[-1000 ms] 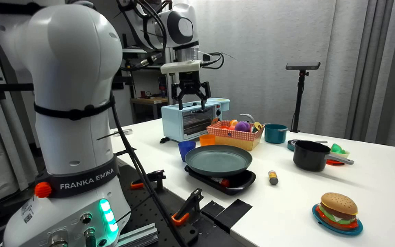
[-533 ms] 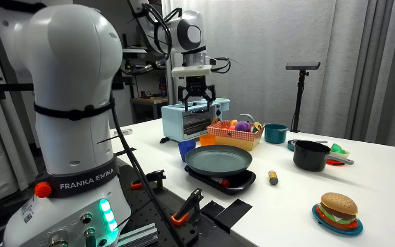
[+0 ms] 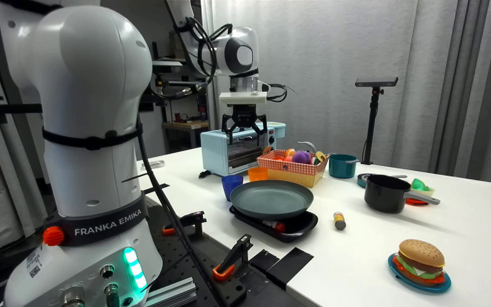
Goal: Pour the contents in the orange cup onto the grey plate
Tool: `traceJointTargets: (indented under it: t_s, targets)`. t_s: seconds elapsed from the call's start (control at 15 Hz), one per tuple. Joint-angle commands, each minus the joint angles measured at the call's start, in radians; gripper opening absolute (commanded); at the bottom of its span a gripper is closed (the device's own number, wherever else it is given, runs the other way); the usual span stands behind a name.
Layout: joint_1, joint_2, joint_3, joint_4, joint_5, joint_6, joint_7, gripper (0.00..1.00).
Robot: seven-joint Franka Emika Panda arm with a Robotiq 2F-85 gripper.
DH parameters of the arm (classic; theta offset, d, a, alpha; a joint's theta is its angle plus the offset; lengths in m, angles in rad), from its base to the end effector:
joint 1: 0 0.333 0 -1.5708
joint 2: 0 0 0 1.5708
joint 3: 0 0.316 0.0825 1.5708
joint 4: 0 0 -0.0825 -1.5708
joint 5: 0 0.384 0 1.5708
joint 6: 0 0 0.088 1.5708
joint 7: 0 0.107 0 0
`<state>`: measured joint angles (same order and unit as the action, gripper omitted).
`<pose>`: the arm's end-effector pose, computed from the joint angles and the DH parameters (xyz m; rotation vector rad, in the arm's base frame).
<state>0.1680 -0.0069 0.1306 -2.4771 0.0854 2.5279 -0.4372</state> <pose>0.4569 0.1397 0.2984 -2.9233 -1.0134 -0.0944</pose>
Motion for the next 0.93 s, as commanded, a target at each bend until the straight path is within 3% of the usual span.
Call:
traceJointTargets:
  t_s: [0.0,0.87]
  targets:
    - [-0.001,0.061,0.017,0.046,0.033,0.016,-0.082,1.0]
    - [-0.01,0.09,0.025,0.057,-0.058,-0.005,-0.053,1.0]
